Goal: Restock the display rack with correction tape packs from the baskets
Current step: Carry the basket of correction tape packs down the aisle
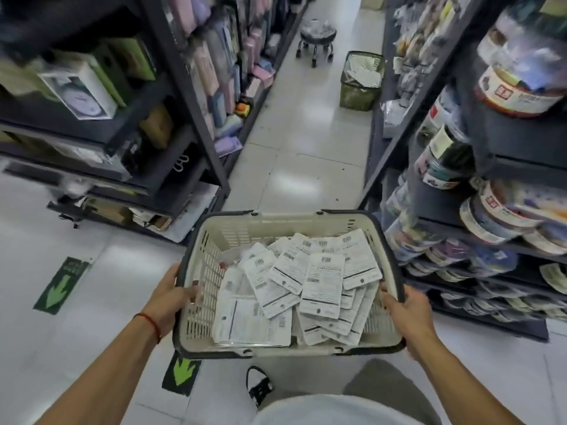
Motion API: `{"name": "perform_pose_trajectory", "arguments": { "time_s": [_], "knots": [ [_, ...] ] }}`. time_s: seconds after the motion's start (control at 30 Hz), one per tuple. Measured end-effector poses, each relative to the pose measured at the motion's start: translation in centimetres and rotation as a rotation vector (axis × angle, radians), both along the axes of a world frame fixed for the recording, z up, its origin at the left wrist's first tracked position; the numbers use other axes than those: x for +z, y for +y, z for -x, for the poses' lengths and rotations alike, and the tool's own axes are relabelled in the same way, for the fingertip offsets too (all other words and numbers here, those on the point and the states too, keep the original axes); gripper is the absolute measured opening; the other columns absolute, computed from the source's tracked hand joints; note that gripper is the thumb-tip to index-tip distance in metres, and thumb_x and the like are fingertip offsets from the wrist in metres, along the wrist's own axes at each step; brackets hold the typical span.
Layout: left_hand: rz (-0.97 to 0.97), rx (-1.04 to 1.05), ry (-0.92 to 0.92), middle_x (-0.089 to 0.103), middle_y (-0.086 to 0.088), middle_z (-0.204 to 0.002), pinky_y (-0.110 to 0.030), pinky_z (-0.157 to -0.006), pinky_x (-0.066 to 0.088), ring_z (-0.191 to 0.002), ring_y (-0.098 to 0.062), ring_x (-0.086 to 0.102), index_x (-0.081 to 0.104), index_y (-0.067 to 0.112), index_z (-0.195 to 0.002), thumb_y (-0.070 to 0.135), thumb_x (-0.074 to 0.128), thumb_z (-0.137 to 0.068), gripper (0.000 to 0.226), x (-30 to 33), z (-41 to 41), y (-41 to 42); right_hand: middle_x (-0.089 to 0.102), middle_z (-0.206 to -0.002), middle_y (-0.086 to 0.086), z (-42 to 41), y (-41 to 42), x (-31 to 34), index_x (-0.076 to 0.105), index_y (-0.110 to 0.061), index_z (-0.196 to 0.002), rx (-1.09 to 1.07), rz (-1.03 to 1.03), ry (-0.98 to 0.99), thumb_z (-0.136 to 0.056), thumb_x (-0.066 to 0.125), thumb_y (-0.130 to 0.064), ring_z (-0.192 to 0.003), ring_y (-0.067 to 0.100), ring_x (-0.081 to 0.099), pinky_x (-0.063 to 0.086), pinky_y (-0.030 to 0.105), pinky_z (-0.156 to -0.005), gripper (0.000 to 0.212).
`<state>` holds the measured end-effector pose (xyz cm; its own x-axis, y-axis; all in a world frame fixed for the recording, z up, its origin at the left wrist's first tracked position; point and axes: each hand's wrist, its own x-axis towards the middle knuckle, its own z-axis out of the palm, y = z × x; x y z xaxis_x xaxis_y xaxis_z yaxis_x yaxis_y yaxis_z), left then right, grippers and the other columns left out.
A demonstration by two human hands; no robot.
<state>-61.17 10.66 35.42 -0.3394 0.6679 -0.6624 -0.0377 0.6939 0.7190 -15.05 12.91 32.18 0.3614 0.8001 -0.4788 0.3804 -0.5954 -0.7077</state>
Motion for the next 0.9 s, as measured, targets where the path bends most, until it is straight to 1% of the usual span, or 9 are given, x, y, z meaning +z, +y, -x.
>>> {"name": "perform_pose_trajectory", "arguments": {
  "time_s": [0.17, 0.27, 0.33, 0.43, 0.53, 0.6, 0.67, 0.7, 0.9],
  "knots": [
    [-0.021, 0.038, -0.026, 0.078, -0.016, -0.108, -0.050, -0.071, 0.064, -0.095, -0.038, 0.076, 0.061, 0.027, -0.132, -0.021, 0.059, -0.089, 0.065, -0.1, 6.8, 9.9, 0.078, -0.096, 0.005, 6.9, 9.5, -1.2, 0.076, -0.020, -0.112, -0.020, -0.035, -0.001, -0.095, 0.076, -0.017, -0.092, 0.030, 0.072, 0.060, 0.048, -0.086, 0.017],
    [-0.017, 0.091, -0.027, 0.078, -0.018, -0.110, -0.050, -0.076, 0.064, -0.097, -0.039, 0.076, 0.061, 0.026, -0.135, -0.022, 0.059, -0.088, 0.067, -0.6, 9.0, 16.4, 0.077, -0.093, 0.005, 9.3, 17.6, -2.5, 0.073, -0.017, -0.117, -0.007, -0.035, 0.045, -0.096, 0.074, -0.017, -0.087, 0.029, 0.074, 0.062, 0.043, -0.076, 0.021],
    [-0.012, 0.124, -0.012, 0.079, -0.017, -0.108, -0.048, -0.075, 0.064, -0.096, -0.037, 0.076, 0.065, 0.026, -0.130, -0.021, 0.058, -0.087, 0.064, -0.8, 9.7, 20.9, 0.078, -0.091, 0.003, 10.2, 23.4, -3.4, 0.075, -0.018, -0.116, -0.005, -0.030, 0.075, -0.094, 0.077, -0.017, -0.086, 0.026, 0.075, 0.061, 0.038, -0.073, 0.022],
    [-0.006, 0.172, 0.019, 0.080, -0.011, -0.102, -0.039, -0.067, 0.063, -0.088, -0.028, 0.077, 0.070, 0.027, -0.113, -0.021, 0.058, -0.087, 0.056, -0.3, 9.6, 28.7, 0.077, -0.092, 0.004, 10.8, 32.5, -4.0, 0.077, -0.019, -0.112, -0.007, -0.006, 0.106, -0.092, 0.078, -0.015, -0.086, 0.029, 0.073, 0.060, 0.043, -0.080, 0.020],
    [-0.012, 0.173, 0.033, 0.079, -0.011, -0.104, -0.041, -0.071, 0.062, -0.091, -0.028, 0.075, 0.070, 0.027, -0.110, -0.020, 0.059, -0.087, 0.054, 1.1, 9.3, 37.4, 0.078, -0.091, 0.005, 10.8, 40.9, -2.8, 0.074, -0.025, -0.094, -0.008, 0.007, 0.106, -0.092, 0.078, -0.014, -0.084, 0.028, 0.072, 0.060, 0.046, -0.080, 0.012],
    [-0.021, 0.155, 0.046, 0.079, -0.015, -0.106, -0.047, -0.078, 0.063, -0.093, -0.032, 0.075, 0.070, 0.027, -0.108, -0.019, 0.059, -0.088, 0.051, 2.0, 9.2, 43.5, 0.078, -0.089, 0.006, 10.8, 46.3, -1.5, 0.072, -0.026, -0.091, -0.027, -0.031, 0.101, -0.092, 0.079, -0.015, -0.074, 0.018, 0.072, 0.062, 0.034, -0.067, 0.014],
    [-0.034, 0.143, 0.039, 0.078, -0.017, -0.108, -0.055, -0.086, 0.062, -0.097, -0.035, 0.075, 0.070, 0.027, -0.110, -0.018, 0.060, -0.089, 0.052, 2.8, 9.1, 49.7, 0.076, -0.080, -0.008, 10.8, 51.8, -0.2, 0.072, -0.027, -0.090, -0.039, -0.075, 0.104, -0.092, 0.079, -0.013, -0.061, 0.003, 0.068, 0.053, 0.019, -0.050, 0.016],
    [-0.044, 0.137, 0.041, 0.078, -0.017, -0.108, -0.055, -0.086, 0.062, -0.097, -0.035, 0.075, 0.070, 0.027, -0.113, -0.019, 0.060, -0.089, 0.053, 2.9, 9.1, 52.9, 0.075, -0.078, -0.011, 10.8, 54.4, 0.3, 0.073, -0.026, -0.094, -0.048, -0.083, 0.108, -0.092, 0.078, -0.013, -0.060, 0.002, 0.068, 0.051, 0.019, -0.050, 0.014],
    [-0.094, 0.114, -0.019, 0.077, -0.016, -0.095, -0.038, -0.063, 0.062, -0.078, -0.030, 0.075, 0.068, 0.019, -0.127, -0.019, 0.060, -0.088, 0.055, 0.6, 9.4, 74.2, 0.077, -0.086, -0.002, 10.7, 72.2, 1.3, 0.070, -0.028, -0.088, -0.070, -0.138, 0.007, -0.090, 0.079, -0.009, -0.064, 0.001, 0.067, 0.050, 0.022, -0.055, 0.021]
  ]
}}
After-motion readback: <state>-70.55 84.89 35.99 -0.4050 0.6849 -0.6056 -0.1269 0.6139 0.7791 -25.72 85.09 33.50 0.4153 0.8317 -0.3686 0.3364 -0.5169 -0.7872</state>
